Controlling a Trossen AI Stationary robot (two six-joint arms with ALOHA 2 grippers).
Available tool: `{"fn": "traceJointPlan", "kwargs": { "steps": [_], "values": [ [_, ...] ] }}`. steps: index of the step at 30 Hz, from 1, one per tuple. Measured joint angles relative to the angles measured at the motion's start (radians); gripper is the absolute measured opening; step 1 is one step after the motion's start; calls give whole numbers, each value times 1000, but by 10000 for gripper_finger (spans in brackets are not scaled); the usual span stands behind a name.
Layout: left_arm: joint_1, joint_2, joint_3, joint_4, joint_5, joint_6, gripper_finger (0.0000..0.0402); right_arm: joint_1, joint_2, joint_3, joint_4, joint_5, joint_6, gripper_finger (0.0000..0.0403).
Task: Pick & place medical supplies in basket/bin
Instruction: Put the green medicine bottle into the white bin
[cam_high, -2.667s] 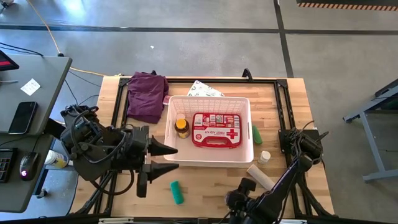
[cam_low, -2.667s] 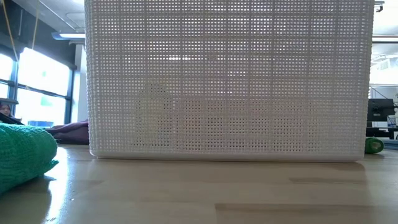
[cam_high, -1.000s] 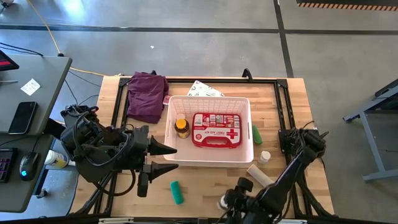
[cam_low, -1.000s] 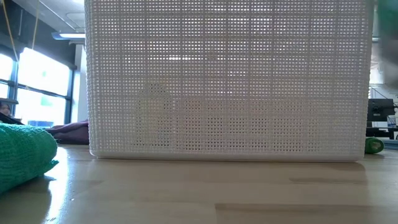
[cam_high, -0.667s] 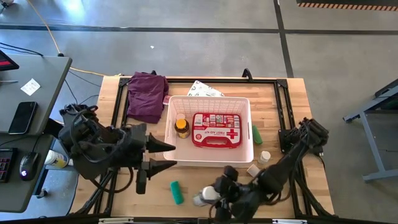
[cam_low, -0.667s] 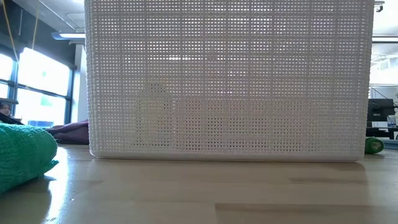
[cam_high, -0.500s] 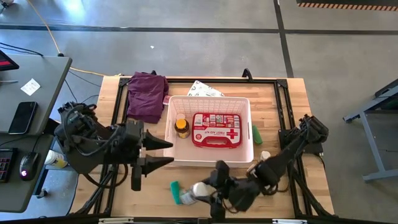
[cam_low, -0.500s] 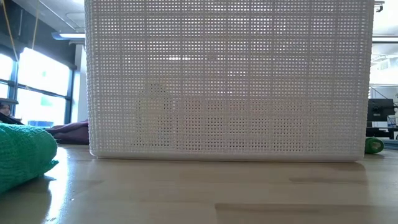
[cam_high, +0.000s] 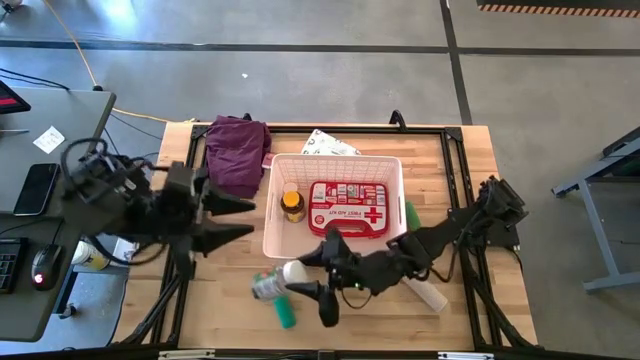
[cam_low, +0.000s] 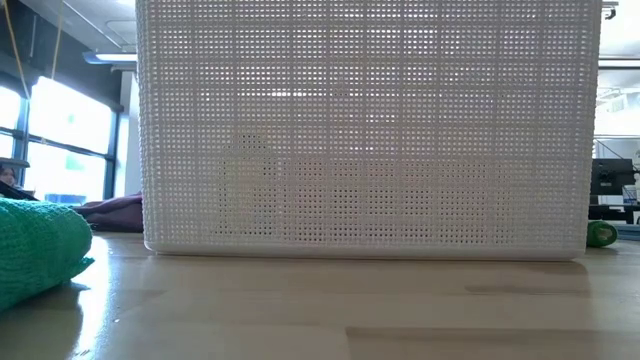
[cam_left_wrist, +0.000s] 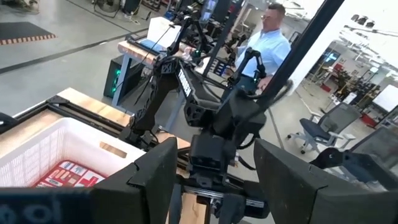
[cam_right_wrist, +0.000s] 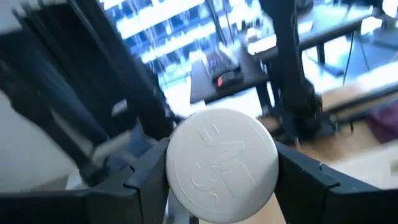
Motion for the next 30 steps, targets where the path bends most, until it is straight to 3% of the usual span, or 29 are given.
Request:
{"fn": "traceJointPlan", "kwargs": {
  "steps": [4, 7, 10, 17, 21, 25, 27, 30],
  "values": [
    [0, -27, 0, -9, 7, 31, 246, -38, 0, 4, 110, 21, -73, 223],
    [0, -51, -1, -10, 6, 83, 246, -71, -1, 47, 70, 51, -114, 223],
    [0, -76, 0, -8, -25, 109, 246, -114, -2, 105, -89, 59, -159, 223],
    [0, -92, -1, -10, -261, 154, 246, -235, -1, 254, -546, -5, -205, 223],
    [0, -93, -1, -9, -348, 172, 246, -314, -3, 257, -705, -116, -214, 223],
    [14, -92, -1, -9, -418, 172, 246, -379, -1, 166, -734, -298, -234, 223],
    [62, -92, -1, -10, -405, 133, 246, -394, -1, 102, -698, -352, -248, 223],
    [138, -92, -1, -17, -303, 100, 246, -397, 0, 20, -617, -376, -310, 223]
  ]
}}
